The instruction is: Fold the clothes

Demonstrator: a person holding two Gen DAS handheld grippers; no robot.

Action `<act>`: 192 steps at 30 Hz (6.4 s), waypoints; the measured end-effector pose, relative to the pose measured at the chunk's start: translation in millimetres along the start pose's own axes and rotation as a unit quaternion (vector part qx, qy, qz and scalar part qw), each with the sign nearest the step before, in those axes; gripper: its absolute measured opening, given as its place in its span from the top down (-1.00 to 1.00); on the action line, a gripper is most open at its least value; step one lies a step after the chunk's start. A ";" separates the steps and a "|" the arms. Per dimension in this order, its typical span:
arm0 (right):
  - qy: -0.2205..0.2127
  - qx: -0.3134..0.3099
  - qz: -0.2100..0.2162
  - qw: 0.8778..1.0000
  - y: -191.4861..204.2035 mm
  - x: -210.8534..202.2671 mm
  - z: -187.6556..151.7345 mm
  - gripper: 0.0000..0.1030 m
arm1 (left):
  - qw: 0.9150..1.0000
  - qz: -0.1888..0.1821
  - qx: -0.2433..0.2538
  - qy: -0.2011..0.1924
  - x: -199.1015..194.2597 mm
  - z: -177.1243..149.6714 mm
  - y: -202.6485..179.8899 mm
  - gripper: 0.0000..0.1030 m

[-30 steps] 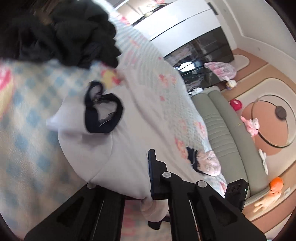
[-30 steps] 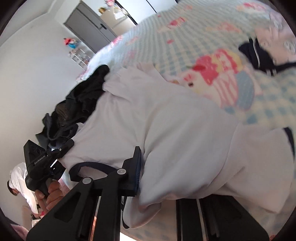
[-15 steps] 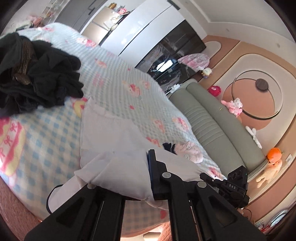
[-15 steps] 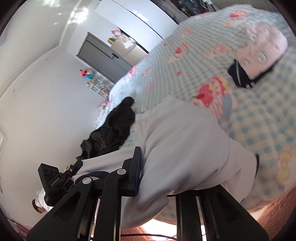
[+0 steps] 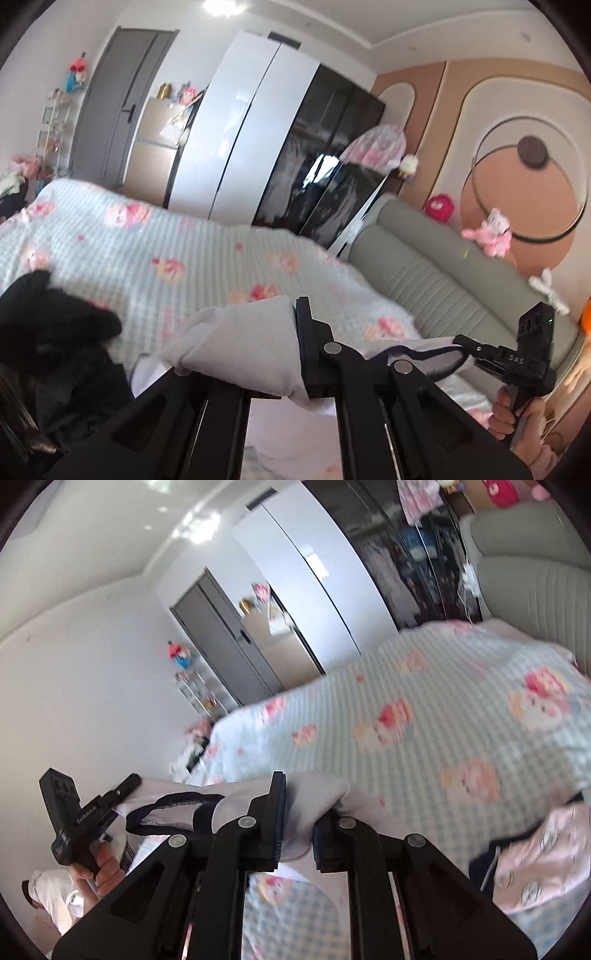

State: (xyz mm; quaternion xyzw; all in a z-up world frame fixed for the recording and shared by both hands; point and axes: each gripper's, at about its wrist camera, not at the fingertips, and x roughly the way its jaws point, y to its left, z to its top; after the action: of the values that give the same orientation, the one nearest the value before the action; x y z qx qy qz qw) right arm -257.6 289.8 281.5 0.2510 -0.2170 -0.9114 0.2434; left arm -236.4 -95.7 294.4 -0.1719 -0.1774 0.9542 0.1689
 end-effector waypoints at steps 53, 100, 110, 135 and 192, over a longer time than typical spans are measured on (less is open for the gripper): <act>0.222 0.069 -0.065 0.970 -73.5 -21.4 -404.5 0.88 | 0.953 0.064 -0.170 0.241 -74.9 -386.9 98.9 0.92; 0.315 0.048 -0.104 0.942 -80.7 -28.6 -448.7 0.08 | 0.910 0.085 -0.025 0.405 -46.7 -446.3 30.7 0.63; 0.239 0.097 -0.150 0.955 -115.6 -53.9 -399.3 0.03 | 0.938 -0.093 -0.006 0.333 5.0 -413.1 -46.7 0.58; 0.188 0.091 -0.184 0.961 -185.4 -6.8 -335.6 -0.04 | 0.917 -0.060 -0.034 0.393 0.1 -465.1 -34.8 0.49; 0.212 -0.041 -0.160 0.963 -227.3 313.4 -155.4 0.87 | 0.955 0.142 0.094 0.245 286.1 -219.2 229.4 0.84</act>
State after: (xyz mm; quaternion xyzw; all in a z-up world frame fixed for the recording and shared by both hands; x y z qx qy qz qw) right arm -482.9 253.1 -67.7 0.4600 -0.0793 -0.8724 0.1452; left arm -464.2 -126.4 -65.8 -0.4069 -0.0142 0.9094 0.0853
